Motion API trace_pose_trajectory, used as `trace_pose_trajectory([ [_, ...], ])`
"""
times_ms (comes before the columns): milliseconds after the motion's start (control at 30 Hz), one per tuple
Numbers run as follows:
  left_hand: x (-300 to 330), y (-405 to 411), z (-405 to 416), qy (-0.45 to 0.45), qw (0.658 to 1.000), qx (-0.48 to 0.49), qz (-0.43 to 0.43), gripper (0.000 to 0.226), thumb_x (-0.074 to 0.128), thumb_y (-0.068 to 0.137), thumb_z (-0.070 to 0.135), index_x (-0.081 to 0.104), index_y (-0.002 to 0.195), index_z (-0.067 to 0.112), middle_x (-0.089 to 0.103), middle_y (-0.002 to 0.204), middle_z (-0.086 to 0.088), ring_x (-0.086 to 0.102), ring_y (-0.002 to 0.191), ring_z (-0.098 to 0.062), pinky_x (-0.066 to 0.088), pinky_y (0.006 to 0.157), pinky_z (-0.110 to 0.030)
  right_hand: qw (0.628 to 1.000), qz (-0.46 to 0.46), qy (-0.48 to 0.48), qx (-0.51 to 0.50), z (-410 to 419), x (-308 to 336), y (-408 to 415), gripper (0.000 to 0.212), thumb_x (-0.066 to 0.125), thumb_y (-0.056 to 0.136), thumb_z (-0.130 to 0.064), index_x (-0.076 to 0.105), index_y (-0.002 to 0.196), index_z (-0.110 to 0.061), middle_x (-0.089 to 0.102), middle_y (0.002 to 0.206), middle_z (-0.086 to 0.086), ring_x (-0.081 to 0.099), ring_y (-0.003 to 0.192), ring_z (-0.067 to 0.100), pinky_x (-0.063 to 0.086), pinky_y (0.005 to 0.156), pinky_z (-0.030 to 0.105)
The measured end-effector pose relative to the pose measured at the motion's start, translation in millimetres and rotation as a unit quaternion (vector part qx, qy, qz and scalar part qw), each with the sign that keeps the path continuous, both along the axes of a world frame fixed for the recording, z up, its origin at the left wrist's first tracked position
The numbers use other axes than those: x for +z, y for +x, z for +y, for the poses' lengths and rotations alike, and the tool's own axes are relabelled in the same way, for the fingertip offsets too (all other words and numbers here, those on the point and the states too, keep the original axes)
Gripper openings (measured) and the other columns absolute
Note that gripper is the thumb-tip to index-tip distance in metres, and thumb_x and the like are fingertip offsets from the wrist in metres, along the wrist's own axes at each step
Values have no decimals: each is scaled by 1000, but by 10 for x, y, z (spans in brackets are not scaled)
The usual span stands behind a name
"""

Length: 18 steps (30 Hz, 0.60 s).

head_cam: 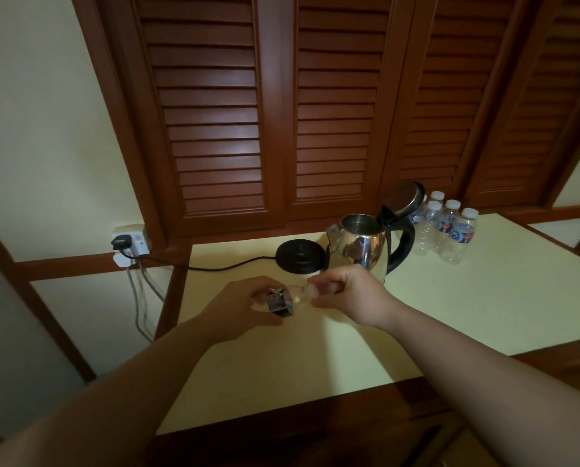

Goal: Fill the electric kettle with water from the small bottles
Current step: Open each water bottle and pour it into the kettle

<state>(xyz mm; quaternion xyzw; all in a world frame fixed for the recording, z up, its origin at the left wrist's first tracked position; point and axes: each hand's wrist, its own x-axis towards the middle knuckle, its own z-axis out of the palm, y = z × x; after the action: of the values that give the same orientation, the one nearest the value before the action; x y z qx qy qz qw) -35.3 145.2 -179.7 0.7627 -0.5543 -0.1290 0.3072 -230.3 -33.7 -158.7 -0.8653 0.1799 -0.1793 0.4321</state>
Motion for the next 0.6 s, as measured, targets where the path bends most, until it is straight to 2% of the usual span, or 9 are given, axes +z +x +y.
trace_pose_trajectory([
  [33,1,-39,-27,-9,1000,-2,-4,54,89,78,31,64,126,36,67,116,19,61,103,1,52,95,-26,1000,-3,-7,-3,-10,-12,-29,23,84,86,-20,79,108,-24,69,77,-27,64,75,-9,46,73,10],
  [100,-6,-114,-82,-17,1000,-7,-10,54,89,78,32,65,126,35,68,116,17,62,104,-1,53,95,-30,1000,-8,-13,-2,-33,-36,-75,9,80,90,-24,76,97,-28,66,74,-21,61,71,-6,45,69,11],
  [167,-22,-168,-133,-18,1000,-6,-14,55,88,78,35,64,128,36,67,118,17,62,105,-4,54,97,-34,1000,-11,-1,-6,-65,-27,-111,3,77,92,-26,75,93,-26,67,80,-11,65,71,0,52,69,18],
  [233,-26,-228,-185,-22,1000,1,-16,58,88,78,37,63,131,37,67,121,16,62,106,-4,54,98,-36,1000,-4,9,-12,-112,33,-163,9,76,94,-26,75,96,-17,72,86,-2,71,75,8,59,68,23],
  [333,-26,-344,-273,-29,999,9,-17,59,88,79,39,61,132,42,66,121,17,61,105,-3,54,97,-35,999,34,27,-4,-254,132,-280,20,74,95,-31,76,93,-12,75,83,8,75,74,18,61,64,26],
  [467,19,-542,-425,-29,999,15,-26,59,88,78,38,63,131,41,66,119,19,61,103,-2,54,92,-28,999,13,47,25,-501,154,-476,15,84,86,-25,79,95,-13,78,88,5,76,84,20,64,79,33],
  [600,106,-840,-664,-25,1000,9,1,54,91,76,33,67,125,38,69,111,23,62,101,5,47,84,-12,998,0,40,51,-781,183,-774,25,87,80,-12,82,103,-18,79,94,-11,74,91,4,54,77,12],
])
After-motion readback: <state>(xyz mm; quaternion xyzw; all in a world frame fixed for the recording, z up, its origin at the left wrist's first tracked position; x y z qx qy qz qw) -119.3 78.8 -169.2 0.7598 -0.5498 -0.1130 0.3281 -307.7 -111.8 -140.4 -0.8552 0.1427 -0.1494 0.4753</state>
